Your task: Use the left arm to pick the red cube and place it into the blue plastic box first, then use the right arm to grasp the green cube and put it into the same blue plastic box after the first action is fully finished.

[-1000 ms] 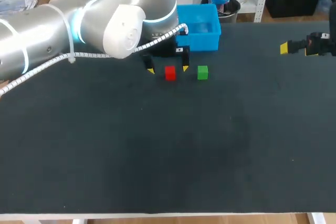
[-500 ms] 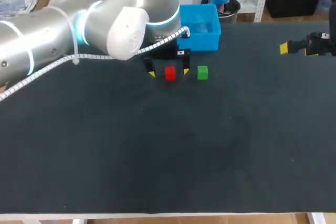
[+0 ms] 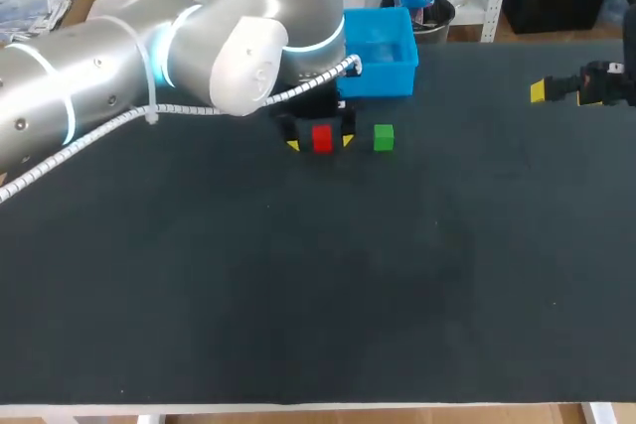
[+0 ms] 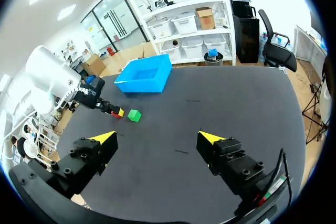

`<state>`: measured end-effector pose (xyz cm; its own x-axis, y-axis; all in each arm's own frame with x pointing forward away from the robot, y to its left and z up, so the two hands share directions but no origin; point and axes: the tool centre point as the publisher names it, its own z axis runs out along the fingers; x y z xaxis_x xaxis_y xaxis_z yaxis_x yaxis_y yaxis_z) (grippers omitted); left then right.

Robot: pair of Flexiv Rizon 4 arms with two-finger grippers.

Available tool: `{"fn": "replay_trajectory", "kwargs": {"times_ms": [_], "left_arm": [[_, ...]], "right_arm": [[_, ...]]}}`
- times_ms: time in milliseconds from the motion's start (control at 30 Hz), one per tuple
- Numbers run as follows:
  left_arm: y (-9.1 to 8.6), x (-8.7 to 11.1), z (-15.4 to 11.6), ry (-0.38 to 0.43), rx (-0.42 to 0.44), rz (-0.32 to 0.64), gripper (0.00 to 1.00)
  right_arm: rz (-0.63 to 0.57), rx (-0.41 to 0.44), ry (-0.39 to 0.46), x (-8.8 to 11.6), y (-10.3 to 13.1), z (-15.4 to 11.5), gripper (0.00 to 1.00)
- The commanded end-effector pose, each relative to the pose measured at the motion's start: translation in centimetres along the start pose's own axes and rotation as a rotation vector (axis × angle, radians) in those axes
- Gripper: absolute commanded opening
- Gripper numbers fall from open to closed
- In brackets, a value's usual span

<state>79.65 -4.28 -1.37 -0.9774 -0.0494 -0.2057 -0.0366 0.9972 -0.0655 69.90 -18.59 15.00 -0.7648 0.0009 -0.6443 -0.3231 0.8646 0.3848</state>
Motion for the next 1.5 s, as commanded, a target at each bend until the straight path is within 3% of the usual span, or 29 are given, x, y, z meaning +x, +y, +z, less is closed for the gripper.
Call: {"fn": "replay_trajectory", "kwargs": {"times_ms": [33,467,1067,1333,1500], "left_arm": [[-0.2,-0.4,0.4,0.006,-0.008,-0.001,0.00],[-0.2,-0.1,-0.2,-0.006,-0.012,0.005,0.00],[1.4,-2.1,-9.7,-0.130,0.045,0.035,0.00],[2.4,-3.2,-11.6,-0.158,0.070,0.095,0.00],[3.5,-4.4,-12.4,-0.211,0.145,0.195,0.00]], "right_arm": [[0.000,0.002,0.001,0.0,0.0,0.1,1.00],[0.000,0.002,0.001,0.0,0.0,0.1,1.00],[0.000,0.002,0.001,0.0,0.0,0.1,1.00],[0.000,0.002,0.001,0.0,0.0,0.1,1.00],[0.000,0.002,0.001,0.0,0.0,0.1,1.00]]}}
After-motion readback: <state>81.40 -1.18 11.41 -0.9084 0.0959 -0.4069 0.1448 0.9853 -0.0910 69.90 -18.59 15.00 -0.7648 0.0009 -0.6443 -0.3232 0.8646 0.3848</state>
